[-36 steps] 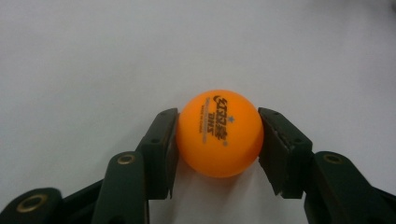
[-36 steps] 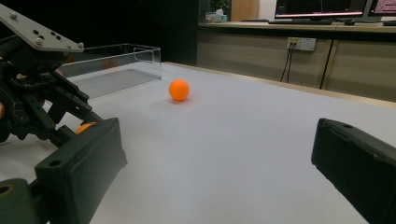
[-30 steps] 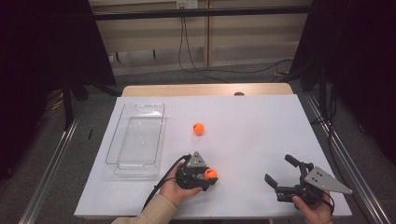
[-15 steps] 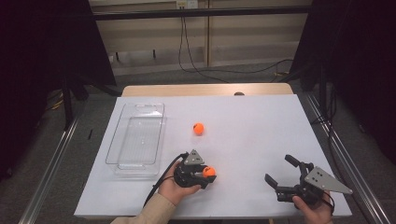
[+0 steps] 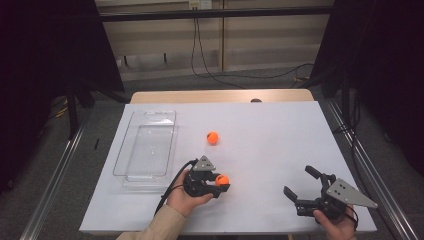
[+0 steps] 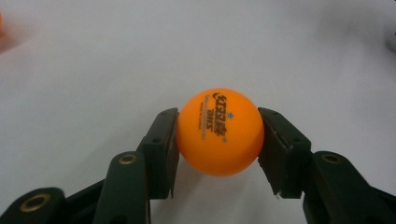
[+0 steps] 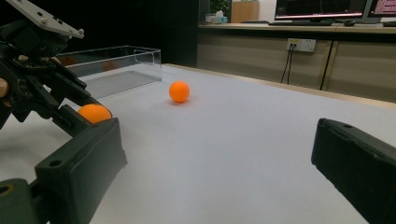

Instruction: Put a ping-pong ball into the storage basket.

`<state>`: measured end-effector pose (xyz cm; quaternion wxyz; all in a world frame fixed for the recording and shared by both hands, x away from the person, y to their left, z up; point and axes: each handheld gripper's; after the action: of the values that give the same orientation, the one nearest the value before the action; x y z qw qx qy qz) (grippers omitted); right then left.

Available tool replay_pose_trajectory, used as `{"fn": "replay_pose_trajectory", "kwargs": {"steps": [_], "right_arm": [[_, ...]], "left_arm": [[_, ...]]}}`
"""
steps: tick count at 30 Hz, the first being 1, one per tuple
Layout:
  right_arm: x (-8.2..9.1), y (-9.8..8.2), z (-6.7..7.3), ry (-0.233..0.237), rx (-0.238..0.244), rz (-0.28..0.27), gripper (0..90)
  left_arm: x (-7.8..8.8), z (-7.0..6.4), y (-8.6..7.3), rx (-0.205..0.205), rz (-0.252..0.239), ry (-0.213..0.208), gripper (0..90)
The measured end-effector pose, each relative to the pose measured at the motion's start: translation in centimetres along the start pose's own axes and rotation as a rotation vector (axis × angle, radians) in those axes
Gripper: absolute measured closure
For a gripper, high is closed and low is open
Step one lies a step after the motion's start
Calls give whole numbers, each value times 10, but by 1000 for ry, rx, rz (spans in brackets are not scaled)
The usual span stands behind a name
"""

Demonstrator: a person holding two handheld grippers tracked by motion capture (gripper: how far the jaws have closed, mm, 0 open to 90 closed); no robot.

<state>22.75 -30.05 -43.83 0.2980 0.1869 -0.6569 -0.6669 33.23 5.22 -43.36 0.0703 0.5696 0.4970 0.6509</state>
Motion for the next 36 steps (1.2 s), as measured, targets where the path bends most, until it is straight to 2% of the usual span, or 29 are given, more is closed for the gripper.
{"fn": "replay_pose_trajectory", "kwargs": {"steps": [7, 36], "right_arm": [[0, 0, 0, 1, -2, 0, 17], [0, 0, 0, 3, -5, -4, 17]], "left_arm": [[3, 3, 3, 13, -14, 1, 510], [11, 9, 12, 33, -6, -8, 510]]}}
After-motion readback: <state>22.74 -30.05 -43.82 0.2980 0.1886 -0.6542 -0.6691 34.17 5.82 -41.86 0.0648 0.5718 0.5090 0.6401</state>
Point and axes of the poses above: each handheld gripper's, and its own axes: x roughly backward along the jaws, y roughly out of its top, z roughly to its left, and after that the axes turned 7 degrees about y, right-handed
